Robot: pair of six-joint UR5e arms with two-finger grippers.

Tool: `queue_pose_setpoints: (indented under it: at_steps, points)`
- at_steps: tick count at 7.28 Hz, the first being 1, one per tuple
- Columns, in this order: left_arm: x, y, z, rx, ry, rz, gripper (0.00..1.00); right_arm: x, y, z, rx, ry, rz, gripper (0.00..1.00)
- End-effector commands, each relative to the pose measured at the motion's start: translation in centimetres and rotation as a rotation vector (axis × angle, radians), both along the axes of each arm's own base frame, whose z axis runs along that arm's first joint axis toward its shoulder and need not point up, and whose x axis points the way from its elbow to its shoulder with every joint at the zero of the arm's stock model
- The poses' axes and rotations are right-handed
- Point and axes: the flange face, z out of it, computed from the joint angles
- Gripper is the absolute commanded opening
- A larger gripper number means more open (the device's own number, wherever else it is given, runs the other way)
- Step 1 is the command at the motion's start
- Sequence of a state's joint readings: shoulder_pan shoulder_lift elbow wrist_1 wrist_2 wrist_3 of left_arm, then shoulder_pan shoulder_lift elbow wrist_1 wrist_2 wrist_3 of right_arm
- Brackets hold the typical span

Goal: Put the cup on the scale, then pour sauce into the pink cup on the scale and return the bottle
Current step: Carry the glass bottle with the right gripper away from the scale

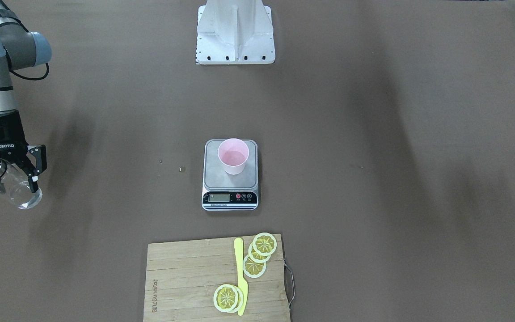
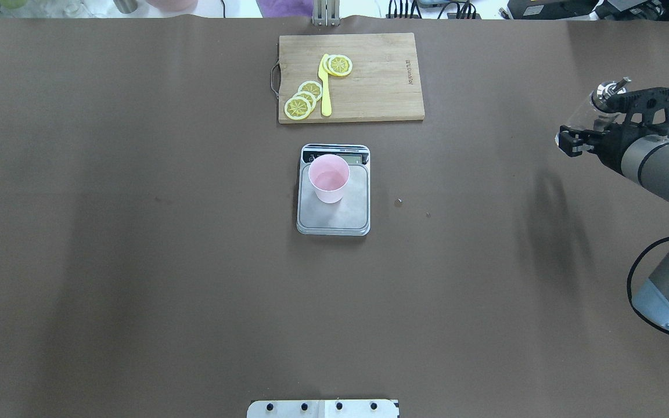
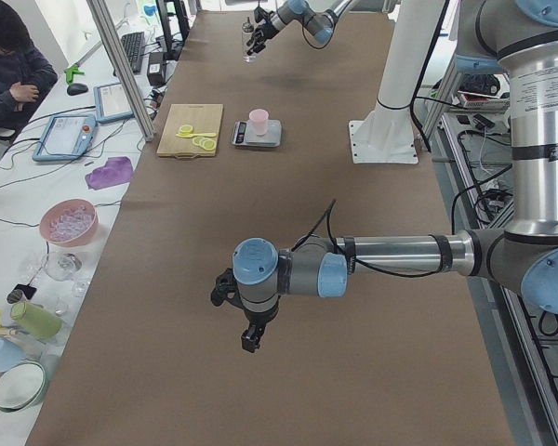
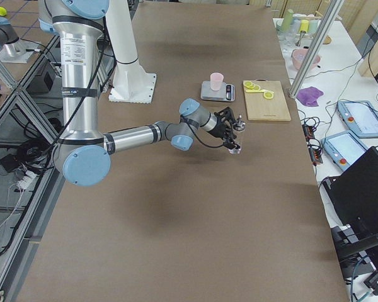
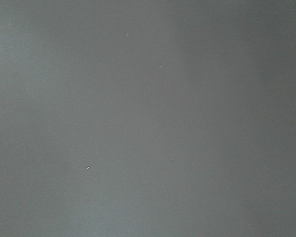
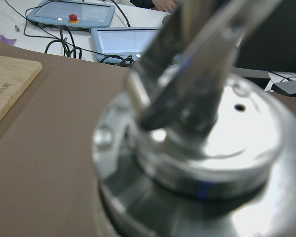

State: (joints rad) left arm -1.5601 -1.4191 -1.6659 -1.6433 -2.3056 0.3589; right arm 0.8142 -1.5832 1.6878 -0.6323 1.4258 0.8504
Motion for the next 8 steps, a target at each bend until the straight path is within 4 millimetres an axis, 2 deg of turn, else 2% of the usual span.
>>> queue_pose_setpoints:
  at_steps: [1,3,4,6,8]
  points:
    - [0.0,1.1,0.7,0.023,0.000,-0.001,0.98,0.3,-0.3,1.6,-0.053,-0.056,-0.015,0.00]
    - [0.0,1.4,1.0,0.021,0.000,0.000,0.98,0.2,-0.2,2.2,-0.084,-0.082,-0.010,0.00]
    - [0.0,1.4,1.0,0.023,0.000,0.000,0.98,0.1,-0.2,3.0,-0.094,-0.084,-0.006,0.00]
    - [0.0,1.4,1.1,0.021,0.000,0.000,0.98,0.3,-0.1,5.8,-0.096,-0.080,-0.003,0.00]
    - [0.0,1.4,1.0,0.023,0.000,0.000,0.98,0.4,-0.1,6.7,-0.101,-0.072,0.003,0.00]
